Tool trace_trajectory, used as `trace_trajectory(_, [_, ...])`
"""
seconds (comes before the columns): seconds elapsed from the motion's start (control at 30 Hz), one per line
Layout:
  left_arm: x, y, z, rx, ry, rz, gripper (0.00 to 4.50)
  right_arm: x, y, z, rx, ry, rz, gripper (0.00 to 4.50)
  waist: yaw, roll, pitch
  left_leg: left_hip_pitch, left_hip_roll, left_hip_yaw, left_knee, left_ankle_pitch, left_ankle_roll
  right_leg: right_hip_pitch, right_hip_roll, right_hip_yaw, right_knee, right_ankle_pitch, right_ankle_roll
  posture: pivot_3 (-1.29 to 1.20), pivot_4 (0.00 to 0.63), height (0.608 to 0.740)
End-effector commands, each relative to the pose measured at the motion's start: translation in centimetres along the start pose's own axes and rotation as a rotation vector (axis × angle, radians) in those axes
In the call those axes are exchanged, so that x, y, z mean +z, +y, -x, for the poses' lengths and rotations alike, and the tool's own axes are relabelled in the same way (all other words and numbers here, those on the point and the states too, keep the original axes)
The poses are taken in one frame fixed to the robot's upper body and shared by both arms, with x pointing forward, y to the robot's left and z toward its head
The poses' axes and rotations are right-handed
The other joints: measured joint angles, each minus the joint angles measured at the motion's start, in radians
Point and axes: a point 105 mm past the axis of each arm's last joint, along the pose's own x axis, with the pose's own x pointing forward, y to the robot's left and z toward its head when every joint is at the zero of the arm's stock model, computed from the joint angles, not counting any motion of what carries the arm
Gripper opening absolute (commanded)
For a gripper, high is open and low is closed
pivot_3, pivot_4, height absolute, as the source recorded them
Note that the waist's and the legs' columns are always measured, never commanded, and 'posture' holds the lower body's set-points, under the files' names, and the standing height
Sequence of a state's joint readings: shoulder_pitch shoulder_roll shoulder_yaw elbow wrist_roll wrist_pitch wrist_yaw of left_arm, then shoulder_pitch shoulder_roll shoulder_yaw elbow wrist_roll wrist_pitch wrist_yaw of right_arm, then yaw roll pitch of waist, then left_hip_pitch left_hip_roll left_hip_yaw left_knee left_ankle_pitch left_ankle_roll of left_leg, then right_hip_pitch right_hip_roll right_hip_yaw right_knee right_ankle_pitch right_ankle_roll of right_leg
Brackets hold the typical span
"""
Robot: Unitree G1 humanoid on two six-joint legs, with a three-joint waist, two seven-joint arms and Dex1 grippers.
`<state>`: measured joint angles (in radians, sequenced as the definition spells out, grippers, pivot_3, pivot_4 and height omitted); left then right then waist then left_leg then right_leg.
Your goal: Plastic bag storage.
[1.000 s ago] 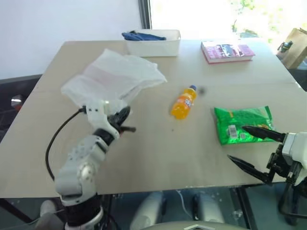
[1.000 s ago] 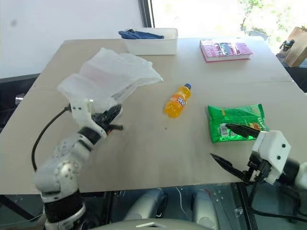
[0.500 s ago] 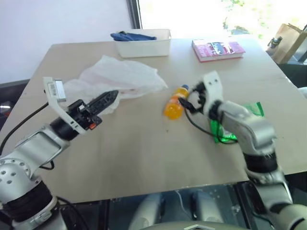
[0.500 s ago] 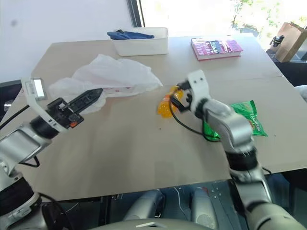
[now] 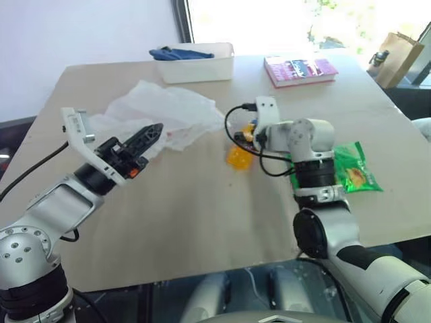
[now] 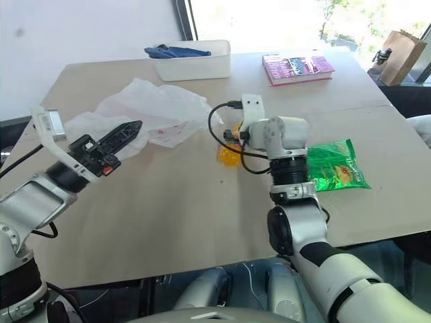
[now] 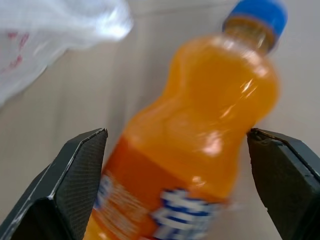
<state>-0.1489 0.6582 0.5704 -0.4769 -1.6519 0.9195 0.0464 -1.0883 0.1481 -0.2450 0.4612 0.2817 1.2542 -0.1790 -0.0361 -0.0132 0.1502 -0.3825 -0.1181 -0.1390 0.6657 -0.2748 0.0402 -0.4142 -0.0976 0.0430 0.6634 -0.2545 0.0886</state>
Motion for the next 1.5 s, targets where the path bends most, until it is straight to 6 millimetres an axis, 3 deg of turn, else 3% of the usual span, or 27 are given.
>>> trace_trajectory(0.03, [0.8, -0.5, 0.5, -0.029, -0.027, -0.020, 0.04, -2.8, 0.8, -1.7, -0.019, 0.099, 0.008, 4.50, -0.001, 0.000, -0.001, 0.001, 0.000, 0.000, 0.000, 0.000, 0.000, 0.000, 0.000, 0.000, 0.000, 0.000, 0.000, 0.00, 0.150, 0.740])
trace_trajectory(0.13, [0.9, -0.3, 0.9, -0.030, -0.030, -0.024, 0.04, -3.2, 0.0, -2.0, -0.049, 0.095, 0.067, 4.50, -0.004, 0.002, -0.005, 0.002, 0.000, 0.000, 0.000, 0.000, 0.000, 0.000, 0.001, 0.000, 0.001, 0.000, 0.000, 0.00, 0.150, 0.740])
trace_trajectory(0.17, [0.9, -0.2, 1.1, -0.033, -0.030, -0.022, 0.00, -3.0, -0.7, -1.8, -0.069, 0.076, 0.112, 3.98, -0.005, 0.003, -0.006, 0.002, 0.001, 0.000, 0.000, 0.000, 0.000, 0.000, 0.001, 0.001, 0.001, 0.000, 0.000, 0.00, 0.150, 0.740])
trace_trajectory(0.23, [0.8, -0.3, 1.4, -0.050, -0.024, -0.009, 0.00, -2.9, -1.5, -1.5, -0.075, 0.058, 0.164, 3.60, -0.005, 0.006, -0.009, 0.002, 0.001, 0.001, 0.000, 0.000, 0.000, 0.000, 0.001, 0.001, 0.001, 0.000, 0.000, 0.00, 0.150, 0.740])
trace_trajectory(0.3, [0.5, -0.5, 1.6, -0.060, -0.008, -0.024, 0.00, -1.2, -1.6, -0.3, -0.027, -0.075, 0.316, 3.49, -0.001, 0.006, -0.009, 0.002, 0.001, 0.001, -0.001, 0.000, 0.000, 0.001, 0.001, 0.001, 0.001, 0.000, 0.000, 0.00, 0.150, 0.740])
trace_trajectory(0.4, [1.1, -1.1, 1.7, -0.107, -0.029, 0.029, 0.00, -1.1, -0.1, 2.4, 0.152, -0.141, 0.478, 3.48, 0.018, 0.008, -0.008, 0.001, 0.000, -0.001, 0.000, 0.000, 0.000, 0.001, 0.000, -0.001, -0.001, 0.000, 0.000, 0.00, 0.150, 0.740])
trace_trajectory(0.47, [1.3, -1.5, 1.7, -0.132, -0.025, 0.036, 0.00, -2.2, 1.1, 4.6, 0.304, -0.137, 0.568, 3.48, 0.026, 0.008, -0.008, -0.001, -0.001, -0.002, 0.001, 0.000, 0.001, 0.001, -0.001, -0.002, -0.002, 0.000, 0.000, 0.00, 0.150, 0.740])
trace_trajectory(0.6, [0.9, -2.4, 1.6, -0.181, 0.015, 0.029, 0.00, -4.0, 4.0, 7.6, 0.583, -0.086, 0.604, 3.48, 0.008, 0.009, -0.005, -0.002, 0.000, -0.002, -0.001, 0.000, 0.001, -0.001, -0.001, -0.002, -0.003, 0.000, 0.000, 0.00, 0.150, 0.740])
trace_trajectory(0.7, [1.2, -3.1, 1.4, -0.217, 0.012, 0.042, 0.00, -4.9, 6.0, 8.7, 0.736, -0.016, 0.590, 3.48, -0.013, 0.009, -0.005, -0.001, 0.004, 0.001, -0.005, 0.000, 0.000, -0.003, -0.002, 0.002, -0.002, 0.000, 0.000, 0.00, 0.150, 0.740])
trace_trajectory(0.87, [0.4, -5.4, 2.3, -0.352, 0.120, 0.066, 0.00, -4.0, 7.2, 7.4, 0.743, -0.025, 0.593, 3.48, -0.007, 0.009, -0.004, -0.002, 0.004, 0.002, -0.009, 0.000, 0.000, -0.007, -0.002, 0.003, -0.003, 0.000, -0.001, 0.00, 0.150, 0.740])
trace_trajectory(0.97, [-0.9, -5.8, 4.0, -0.401, 0.244, 0.060, 0.00, -3.6, 7.9, 6.9, 0.766, -0.042, 0.653, 3.48, -0.006, 0.009, -0.004, -0.002, 0.002, 0.003, -0.009, 0.000, 0.000, -0.007, 0.000, 0.003, -0.004, 0.000, -0.001, 0.00, 0.150, 0.740])
trace_trajectory(1.2, [-2.4, -6.7, 6.6, -0.460, 0.416, 0.071, 0.00, -6.5, 9.8, 5.1, 0.877, 0.072, 0.762, 3.48, -0.010, 0.010, -0.003, -0.002, 0.005, 0.004, -0.015, 0.000, 0.000, -0.010, 0.001, 0.003, -0.005, -0.002, -0.003, 0.00, 0.150, 0.740])
trace_trajectory(1.33, [-1.5, -6.3, 6.5, -0.426, 0.355, 0.056, 0.00, -7.3, 8.5, 5.6, 0.890, 0.083, 0.814, 3.48, -0.003, 0.010, -0.001, -0.002, 0.005, 0.005, -0.015, 0.000, 0.000, -0.010, 0.001, 0.003, -0.005, -0.002, -0.003, 0.00, 0.150, 0.740])
trace_trajectory(1.43, [-1.6, -6.6, 6.6, -0.441, 0.372, 0.052, 0.00, -9.0, 7.5, 6.7, 0.942, 0.128, 0.951, 3.48, 0.006, 0.010, -0.001, -0.003, 0.004, 0.003, -0.014, 0.000, 0.000, -0.009, 0.000, 0.001, -0.007, -0.002, -0.003, 0.00, 0.150, 0.740])
trace_trajectory(1.5, [-1.5, -6.5, 6.2, -0.445, 0.359, 0.056, 0.00, -10.1, 6.8, 5.9, 0.912, 0.169, 1.066, 3.48, 0.003, 0.010, -0.001, -0.003, 0.004, 0.003, -0.014, 0.000, 0.000, -0.009, 0.000, 0.001, -0.007, -0.002, -0.003, 0.00, 0.150, 0.740])
